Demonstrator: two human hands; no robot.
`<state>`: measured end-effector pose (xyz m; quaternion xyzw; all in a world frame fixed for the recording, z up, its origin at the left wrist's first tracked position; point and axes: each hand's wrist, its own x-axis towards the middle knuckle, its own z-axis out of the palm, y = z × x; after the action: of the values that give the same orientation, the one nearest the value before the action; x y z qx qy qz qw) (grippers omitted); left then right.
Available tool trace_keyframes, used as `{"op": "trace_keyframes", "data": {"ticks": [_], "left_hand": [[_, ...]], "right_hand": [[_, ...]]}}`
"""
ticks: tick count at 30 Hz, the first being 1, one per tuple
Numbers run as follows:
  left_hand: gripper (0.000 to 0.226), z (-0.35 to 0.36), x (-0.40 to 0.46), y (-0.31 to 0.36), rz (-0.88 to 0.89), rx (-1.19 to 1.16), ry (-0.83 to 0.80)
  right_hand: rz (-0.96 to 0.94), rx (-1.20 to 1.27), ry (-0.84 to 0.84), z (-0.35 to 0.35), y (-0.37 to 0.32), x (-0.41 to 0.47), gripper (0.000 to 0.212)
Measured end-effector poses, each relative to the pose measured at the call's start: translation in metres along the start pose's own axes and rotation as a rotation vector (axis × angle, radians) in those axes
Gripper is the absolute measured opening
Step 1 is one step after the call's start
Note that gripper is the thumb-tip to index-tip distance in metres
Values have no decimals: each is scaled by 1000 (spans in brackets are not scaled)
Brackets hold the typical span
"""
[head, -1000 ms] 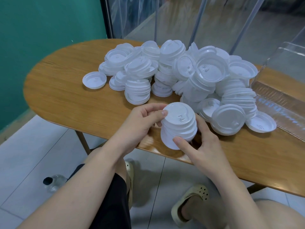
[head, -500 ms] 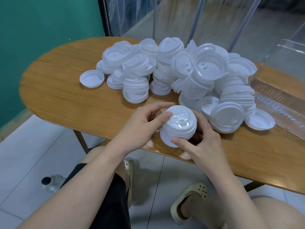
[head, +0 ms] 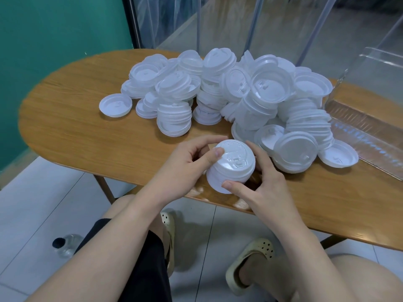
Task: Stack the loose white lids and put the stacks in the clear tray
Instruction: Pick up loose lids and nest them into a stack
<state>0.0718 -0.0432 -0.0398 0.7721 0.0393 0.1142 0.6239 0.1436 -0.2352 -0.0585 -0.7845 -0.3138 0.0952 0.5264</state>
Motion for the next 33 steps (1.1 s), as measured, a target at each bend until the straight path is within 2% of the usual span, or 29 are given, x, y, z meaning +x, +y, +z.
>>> {"op": "trace_keyframes", "data": {"ticks": [5, 13, 17, 19, 21, 25, 29, 33], "left_hand": [[33, 0, 0, -1, -6, 4, -5], [32, 3, -1, 3, -16, 35, -35], [29, 10, 11, 7, 2, 142, 9], [24, 10, 27, 10, 66, 271, 136], [23, 10, 49, 22, 245, 439, 232], [31, 10, 100, 46, 647, 911, 133], [32, 22, 136, 49, 698, 1067, 2], [25, 35, 149, 44, 678, 1090, 20]], "right_hand": [[-2, -34, -2, 0, -4, -2, 91], [4, 9, -14, -1, -5, -2, 71], [9, 13, 60, -4, -9, -2, 52], [4, -2, 92, -3, -11, -3, 49], [6, -2, 101, -3, -12, -2, 48], [44, 42, 93, -5, -8, -1, 55], [73, 86, 85, -7, -3, 2, 65], [96, 113, 68, -11, 0, 2, 68]]}}
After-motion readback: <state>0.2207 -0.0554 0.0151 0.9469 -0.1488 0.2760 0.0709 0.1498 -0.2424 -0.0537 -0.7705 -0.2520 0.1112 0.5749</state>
